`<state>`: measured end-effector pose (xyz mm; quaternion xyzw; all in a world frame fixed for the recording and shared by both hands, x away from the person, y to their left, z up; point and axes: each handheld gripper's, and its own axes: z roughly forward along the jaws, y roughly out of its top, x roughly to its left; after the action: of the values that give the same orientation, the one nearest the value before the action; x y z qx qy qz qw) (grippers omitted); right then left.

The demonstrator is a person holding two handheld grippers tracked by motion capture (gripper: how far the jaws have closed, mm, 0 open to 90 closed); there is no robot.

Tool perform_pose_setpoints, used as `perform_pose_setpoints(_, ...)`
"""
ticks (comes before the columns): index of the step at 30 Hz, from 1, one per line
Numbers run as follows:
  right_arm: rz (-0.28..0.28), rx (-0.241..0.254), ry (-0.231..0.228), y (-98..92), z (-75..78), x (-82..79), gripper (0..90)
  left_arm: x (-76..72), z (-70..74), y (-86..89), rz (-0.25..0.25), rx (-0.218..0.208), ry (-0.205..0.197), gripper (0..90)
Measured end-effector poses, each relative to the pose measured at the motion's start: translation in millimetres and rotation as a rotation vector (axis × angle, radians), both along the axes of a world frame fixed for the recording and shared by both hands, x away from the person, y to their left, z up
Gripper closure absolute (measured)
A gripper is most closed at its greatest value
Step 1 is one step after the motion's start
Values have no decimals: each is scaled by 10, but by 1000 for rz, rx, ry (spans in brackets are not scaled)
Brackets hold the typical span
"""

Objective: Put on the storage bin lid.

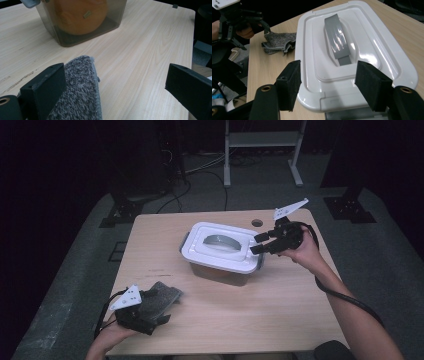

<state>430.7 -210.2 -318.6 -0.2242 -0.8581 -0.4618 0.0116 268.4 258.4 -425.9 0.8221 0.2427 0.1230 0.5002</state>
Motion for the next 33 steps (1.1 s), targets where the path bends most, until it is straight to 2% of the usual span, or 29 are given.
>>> perform_pose_setpoints(23, -61, 11, 21, -416, -155, -197, 348, -3, -11, -1, 5, -2, 4, 25)
perform_pose_setpoints(33, -97, 37, 46, -642, -274, -294, 347, -2, -18, 2, 7, 1, 8, 25)
